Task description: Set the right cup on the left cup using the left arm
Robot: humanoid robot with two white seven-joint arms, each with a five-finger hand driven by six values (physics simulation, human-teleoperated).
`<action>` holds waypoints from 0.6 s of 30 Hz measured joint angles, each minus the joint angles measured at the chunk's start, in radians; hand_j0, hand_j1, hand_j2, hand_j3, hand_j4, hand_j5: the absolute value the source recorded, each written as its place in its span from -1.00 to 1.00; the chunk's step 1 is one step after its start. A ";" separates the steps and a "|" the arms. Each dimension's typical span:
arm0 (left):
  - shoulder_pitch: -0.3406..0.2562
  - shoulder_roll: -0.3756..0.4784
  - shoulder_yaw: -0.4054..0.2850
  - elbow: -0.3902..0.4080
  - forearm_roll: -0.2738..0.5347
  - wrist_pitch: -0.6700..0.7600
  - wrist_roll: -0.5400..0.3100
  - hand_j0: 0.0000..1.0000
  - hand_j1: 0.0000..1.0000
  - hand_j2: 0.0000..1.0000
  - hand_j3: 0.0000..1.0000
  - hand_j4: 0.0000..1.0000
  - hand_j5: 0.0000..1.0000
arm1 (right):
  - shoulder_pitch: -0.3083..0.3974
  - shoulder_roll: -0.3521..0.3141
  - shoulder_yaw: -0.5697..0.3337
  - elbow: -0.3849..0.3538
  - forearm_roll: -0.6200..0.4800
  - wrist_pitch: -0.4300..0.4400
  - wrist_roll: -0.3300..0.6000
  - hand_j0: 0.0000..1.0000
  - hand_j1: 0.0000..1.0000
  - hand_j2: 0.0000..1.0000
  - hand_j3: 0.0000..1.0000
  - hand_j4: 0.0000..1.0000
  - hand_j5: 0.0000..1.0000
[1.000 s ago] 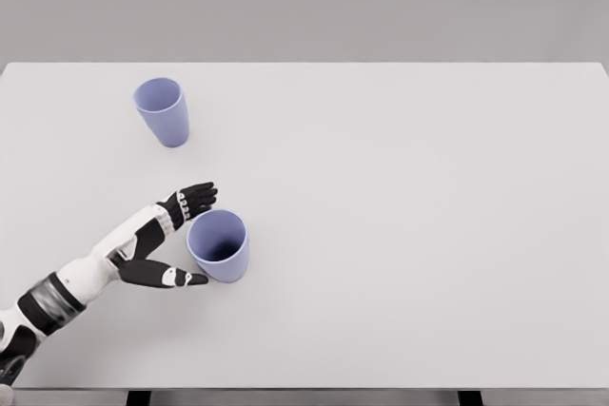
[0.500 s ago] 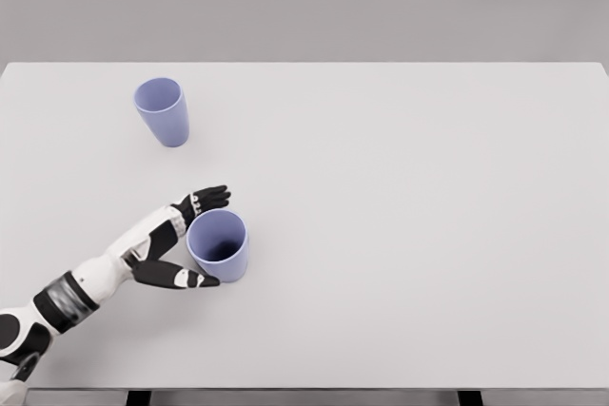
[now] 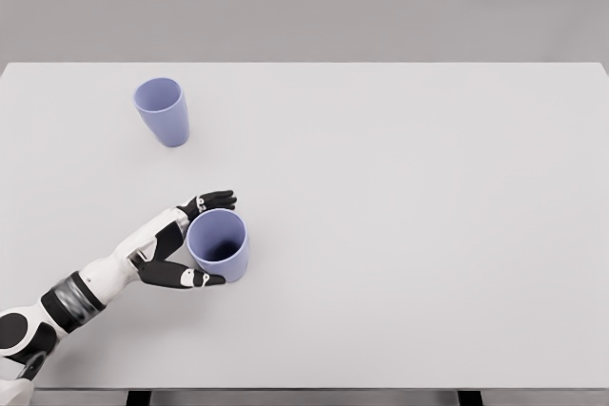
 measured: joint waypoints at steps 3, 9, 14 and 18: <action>0.000 0.000 -0.002 0.007 0.010 0.001 -0.002 0.64 0.64 0.64 0.64 0.64 0.64 | 0.000 0.000 0.000 0.000 0.000 0.000 0.000 1.00 1.00 1.00 1.00 1.00 1.00; 0.000 0.000 -0.003 0.012 0.010 0.001 -0.001 0.51 0.51 0.51 0.51 0.51 0.51 | 0.000 0.000 0.000 0.000 0.000 0.000 0.000 1.00 1.00 1.00 1.00 1.00 1.00; 0.000 0.000 -0.001 0.009 0.011 0.015 0.000 0.45 0.45 0.45 0.45 0.45 0.45 | 0.000 0.000 0.000 0.000 0.000 0.000 0.000 1.00 1.00 1.00 1.00 1.00 1.00; -0.002 0.000 0.002 0.002 0.009 0.035 0.001 0.45 0.45 0.45 0.45 0.45 0.45 | 0.000 0.000 0.000 0.000 0.000 0.000 0.000 1.00 1.00 1.00 1.00 1.00 1.00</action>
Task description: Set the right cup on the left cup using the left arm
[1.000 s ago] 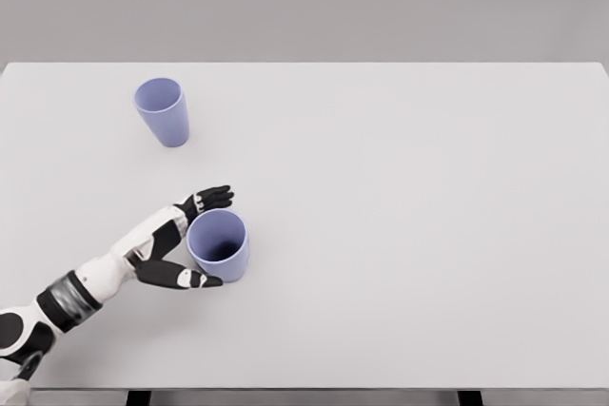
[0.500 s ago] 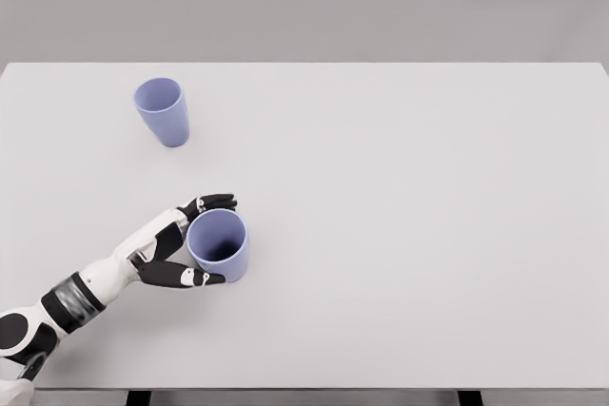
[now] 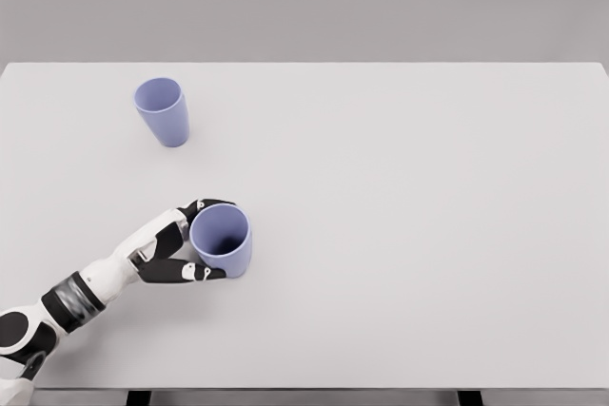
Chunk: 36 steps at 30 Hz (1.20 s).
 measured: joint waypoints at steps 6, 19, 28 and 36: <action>-0.035 0.002 0.008 -0.038 0.002 0.046 0.001 0.39 0.39 0.39 0.39 0.39 0.39 | 0.000 0.000 0.000 0.000 0.000 0.000 0.000 1.00 1.00 1.00 1.00 1.00 1.00; -0.209 0.008 0.037 -0.049 0.043 0.231 0.004 0.39 0.39 0.39 0.39 0.39 0.39 | 0.000 0.000 0.000 0.000 0.000 0.000 0.000 1.00 1.00 1.00 1.00 1.00 1.00; -0.242 0.003 0.078 -0.040 0.046 0.295 0.006 0.38 0.38 0.38 0.38 0.38 0.38 | 0.000 0.000 0.000 0.000 0.000 0.000 0.000 1.00 1.00 1.00 1.00 1.00 1.00; -0.308 -0.007 0.089 -0.027 0.047 0.306 0.006 0.36 0.36 0.36 0.36 0.36 0.36 | 0.000 0.000 0.000 0.000 0.000 0.000 0.000 1.00 1.00 1.00 1.00 1.00 1.00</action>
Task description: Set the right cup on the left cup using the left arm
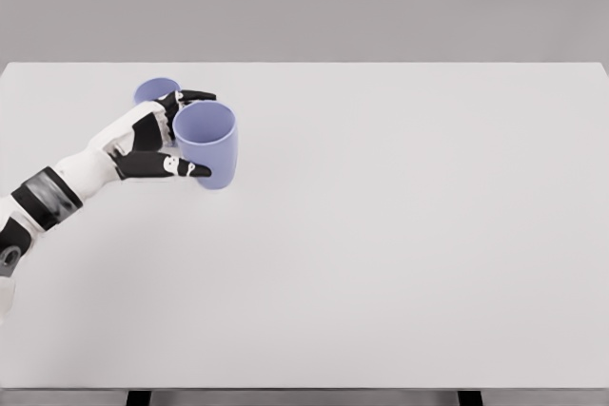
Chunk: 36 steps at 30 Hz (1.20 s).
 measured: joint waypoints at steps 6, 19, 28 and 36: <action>-0.058 -0.015 0.001 0.029 0.001 0.001 0.000 0.34 0.34 0.34 0.34 0.34 0.34 | 0.000 0.000 0.000 0.000 0.000 0.000 0.000 1.00 1.00 1.00 1.00 1.00 1.00; -0.166 -0.032 0.010 0.105 0.001 0.001 0.000 0.34 0.34 0.34 0.34 0.34 0.34 | 0.000 0.000 0.000 0.000 0.000 0.000 0.000 1.00 1.00 1.00 1.00 1.00 1.00; -0.241 -0.032 0.020 0.195 0.000 0.001 0.000 0.34 0.34 0.34 0.34 0.34 0.34 | 0.000 0.000 0.000 0.000 0.000 0.000 0.000 1.00 1.00 1.00 1.00 1.00 1.00; -0.261 -0.031 0.057 0.253 -0.003 0.001 0.000 0.34 0.34 0.34 0.34 0.34 0.34 | 0.000 0.000 0.000 0.000 0.000 0.000 0.000 1.00 1.00 1.00 1.00 1.00 1.00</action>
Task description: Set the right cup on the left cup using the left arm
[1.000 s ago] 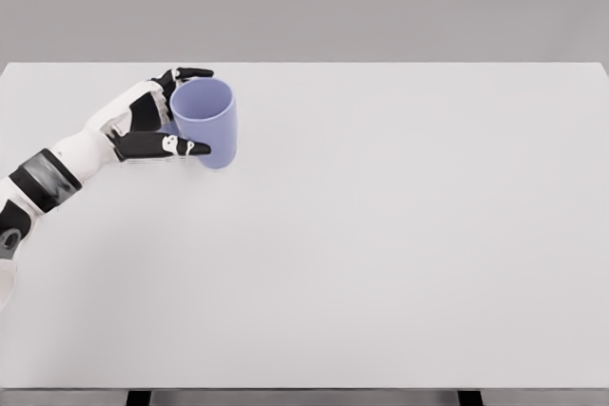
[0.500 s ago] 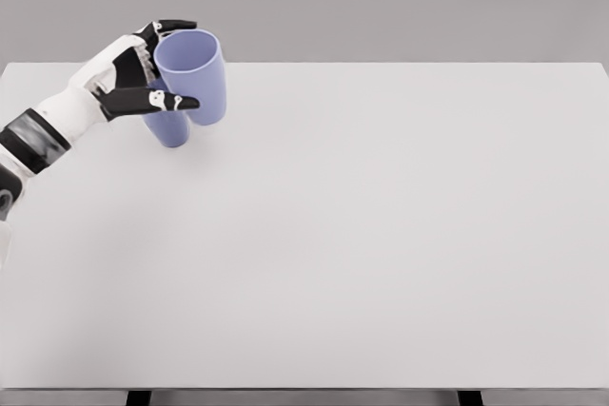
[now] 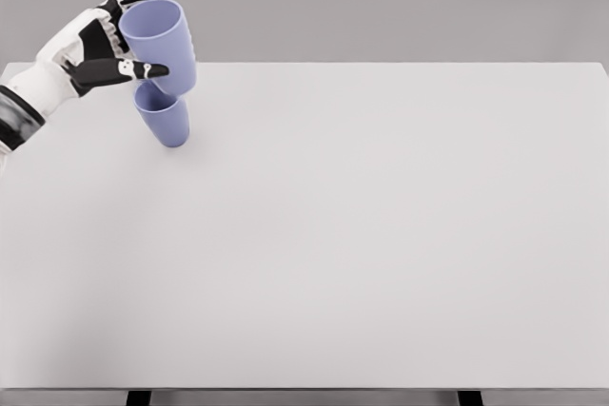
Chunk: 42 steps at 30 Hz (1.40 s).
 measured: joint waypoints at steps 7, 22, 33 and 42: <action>-0.017 0.000 0.013 0.062 -0.005 0.000 0.000 0.34 0.34 0.34 0.34 0.34 0.34 | 0.000 0.000 0.000 0.000 0.000 0.000 0.000 1.00 1.00 1.00 1.00 1.00 1.00; -0.017 0.001 0.016 0.144 -0.028 0.000 0.003 0.34 0.34 0.34 0.34 0.34 0.34 | 0.000 0.000 0.000 0.000 0.000 0.000 0.000 1.00 1.00 1.00 1.00 1.00 1.00; -0.044 -0.012 0.009 0.211 -0.037 0.000 0.003 0.34 0.34 0.34 0.34 0.34 0.34 | 0.000 0.000 0.000 0.000 0.000 0.000 0.000 1.00 1.00 1.00 1.00 1.00 1.00; -0.078 -0.045 0.006 0.264 -0.069 0.000 0.003 0.34 0.34 0.34 0.34 0.34 0.34 | 0.000 0.000 0.000 0.000 0.000 0.000 0.000 1.00 1.00 1.00 1.00 1.00 1.00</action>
